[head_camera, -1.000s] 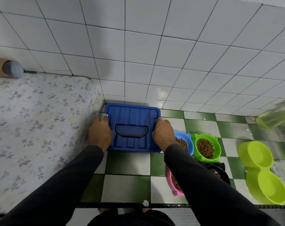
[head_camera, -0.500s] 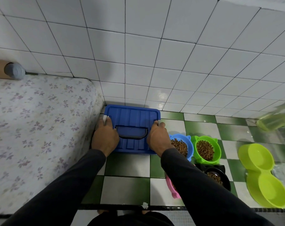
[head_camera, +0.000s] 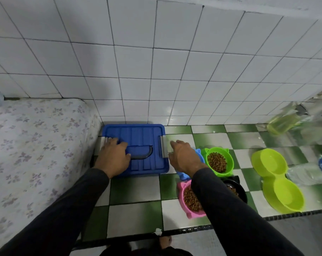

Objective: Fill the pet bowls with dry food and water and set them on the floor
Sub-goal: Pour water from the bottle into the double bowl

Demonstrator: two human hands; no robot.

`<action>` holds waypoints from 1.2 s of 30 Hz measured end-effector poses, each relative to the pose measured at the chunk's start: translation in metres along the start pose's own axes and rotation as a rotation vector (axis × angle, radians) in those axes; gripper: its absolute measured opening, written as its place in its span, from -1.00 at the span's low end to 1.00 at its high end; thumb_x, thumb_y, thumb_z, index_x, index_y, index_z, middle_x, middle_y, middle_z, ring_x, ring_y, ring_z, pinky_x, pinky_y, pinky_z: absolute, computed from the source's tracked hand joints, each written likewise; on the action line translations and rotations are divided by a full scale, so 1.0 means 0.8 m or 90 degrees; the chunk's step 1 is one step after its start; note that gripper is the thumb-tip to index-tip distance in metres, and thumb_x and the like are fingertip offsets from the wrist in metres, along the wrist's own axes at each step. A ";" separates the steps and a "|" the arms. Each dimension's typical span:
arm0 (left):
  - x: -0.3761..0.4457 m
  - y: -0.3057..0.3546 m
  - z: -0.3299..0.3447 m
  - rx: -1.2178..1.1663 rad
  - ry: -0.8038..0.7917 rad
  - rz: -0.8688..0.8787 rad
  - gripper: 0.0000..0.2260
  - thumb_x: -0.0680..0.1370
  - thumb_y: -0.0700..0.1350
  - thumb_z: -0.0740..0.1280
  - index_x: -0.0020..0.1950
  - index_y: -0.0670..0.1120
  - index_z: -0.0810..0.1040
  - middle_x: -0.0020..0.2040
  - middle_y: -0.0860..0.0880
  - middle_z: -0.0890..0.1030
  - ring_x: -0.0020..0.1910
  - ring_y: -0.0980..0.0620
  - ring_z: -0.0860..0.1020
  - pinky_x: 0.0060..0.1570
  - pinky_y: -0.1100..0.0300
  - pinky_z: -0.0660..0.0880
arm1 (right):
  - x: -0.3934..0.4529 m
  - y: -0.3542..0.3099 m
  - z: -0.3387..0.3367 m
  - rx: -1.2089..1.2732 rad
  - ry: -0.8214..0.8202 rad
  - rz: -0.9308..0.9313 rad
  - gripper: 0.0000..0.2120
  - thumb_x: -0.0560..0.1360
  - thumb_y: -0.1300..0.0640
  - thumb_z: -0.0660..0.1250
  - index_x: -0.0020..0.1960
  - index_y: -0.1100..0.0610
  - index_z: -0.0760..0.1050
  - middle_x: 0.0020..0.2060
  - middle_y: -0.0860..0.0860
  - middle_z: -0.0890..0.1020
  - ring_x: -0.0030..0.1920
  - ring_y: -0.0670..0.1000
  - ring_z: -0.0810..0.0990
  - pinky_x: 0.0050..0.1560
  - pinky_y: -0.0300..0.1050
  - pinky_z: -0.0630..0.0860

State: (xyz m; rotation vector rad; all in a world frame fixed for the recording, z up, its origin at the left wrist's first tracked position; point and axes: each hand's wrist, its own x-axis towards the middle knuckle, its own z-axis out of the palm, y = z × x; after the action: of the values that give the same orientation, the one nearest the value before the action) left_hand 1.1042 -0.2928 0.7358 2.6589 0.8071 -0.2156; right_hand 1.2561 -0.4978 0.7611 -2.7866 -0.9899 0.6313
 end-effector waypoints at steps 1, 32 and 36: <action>0.001 0.012 -0.003 0.002 -0.002 0.017 -0.55 0.65 0.04 0.30 0.51 -0.10 0.44 0.52 -0.20 0.36 0.48 -0.20 0.34 0.49 -0.10 0.30 | -0.006 0.007 -0.003 -0.003 0.013 0.009 -0.65 0.62 0.07 0.22 0.36 0.17 0.41 0.30 0.17 0.50 0.29 0.20 0.45 0.29 0.11 0.47; -0.022 0.504 0.109 0.195 -0.180 0.528 -0.59 0.62 0.10 0.27 0.46 0.03 0.46 0.34 -0.10 0.52 0.32 -0.18 0.50 0.25 -0.06 0.49 | -0.305 0.398 -0.029 0.074 0.154 0.445 -0.61 0.58 -0.07 0.26 0.30 0.14 0.51 0.21 0.19 0.55 0.22 0.25 0.50 0.22 0.11 0.51; -0.024 0.545 0.122 0.167 -0.183 0.555 -0.54 0.64 0.13 0.26 0.52 0.04 0.41 0.37 -0.08 0.49 0.33 -0.16 0.49 0.32 -0.06 0.44 | -0.324 0.431 -0.038 0.085 0.175 0.470 -0.58 0.59 -0.10 0.25 0.32 0.13 0.50 0.20 0.17 0.55 0.23 0.22 0.52 0.23 0.11 0.52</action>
State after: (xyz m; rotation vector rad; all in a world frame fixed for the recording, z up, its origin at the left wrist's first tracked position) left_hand 1.3297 -0.6769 0.7759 2.8388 -0.5149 -0.4685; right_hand 1.2866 -0.9276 0.7938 -2.9524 0.1516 0.3330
